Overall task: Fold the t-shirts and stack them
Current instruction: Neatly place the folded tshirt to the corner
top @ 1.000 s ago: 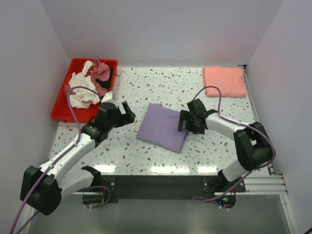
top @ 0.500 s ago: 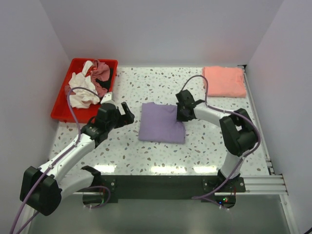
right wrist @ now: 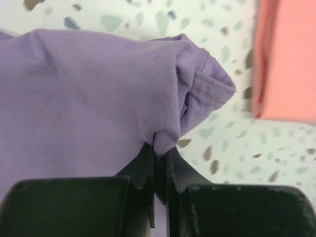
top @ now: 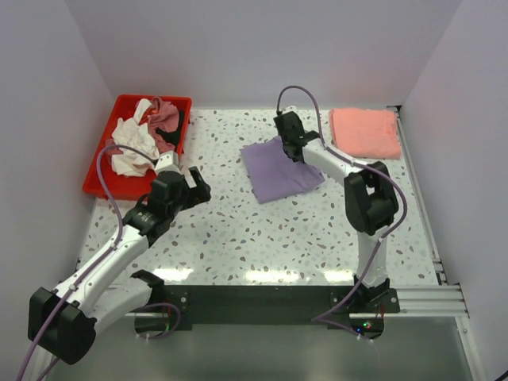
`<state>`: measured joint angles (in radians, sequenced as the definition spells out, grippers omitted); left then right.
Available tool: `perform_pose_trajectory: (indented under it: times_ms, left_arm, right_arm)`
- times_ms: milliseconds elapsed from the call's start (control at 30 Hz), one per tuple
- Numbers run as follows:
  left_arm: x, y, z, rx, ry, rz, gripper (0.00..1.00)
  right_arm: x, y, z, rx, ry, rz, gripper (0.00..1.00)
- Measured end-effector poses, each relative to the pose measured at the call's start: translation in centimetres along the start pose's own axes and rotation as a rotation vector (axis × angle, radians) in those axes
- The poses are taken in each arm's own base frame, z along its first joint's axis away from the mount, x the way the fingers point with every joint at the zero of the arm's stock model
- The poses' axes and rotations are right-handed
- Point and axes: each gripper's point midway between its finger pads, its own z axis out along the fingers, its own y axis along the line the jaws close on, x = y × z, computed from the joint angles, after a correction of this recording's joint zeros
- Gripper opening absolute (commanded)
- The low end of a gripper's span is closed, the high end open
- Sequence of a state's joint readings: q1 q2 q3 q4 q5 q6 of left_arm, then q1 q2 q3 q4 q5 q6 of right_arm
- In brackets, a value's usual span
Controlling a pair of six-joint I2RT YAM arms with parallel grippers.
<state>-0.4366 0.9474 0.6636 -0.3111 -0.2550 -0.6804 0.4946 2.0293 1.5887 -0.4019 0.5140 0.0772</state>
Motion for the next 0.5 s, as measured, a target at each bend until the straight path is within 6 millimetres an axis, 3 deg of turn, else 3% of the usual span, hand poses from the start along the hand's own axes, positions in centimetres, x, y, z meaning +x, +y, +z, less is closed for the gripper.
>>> perform_pose_trajectory:
  times_ms: [300,500]
  left_arm:
    - [-0.1,0.9,0.0,-0.047,-0.012,-0.007,1.0]
    - [-0.4,1.3,0.0,-0.072,-0.028,-0.01,1.0]
  right_arm:
    - [-5.7,-7.8,2.9,0.227,-0.054,-0.153,0.0]
    - [-6.8,-13.7,4.7,0.348,-0.027,-0.195,0.0]
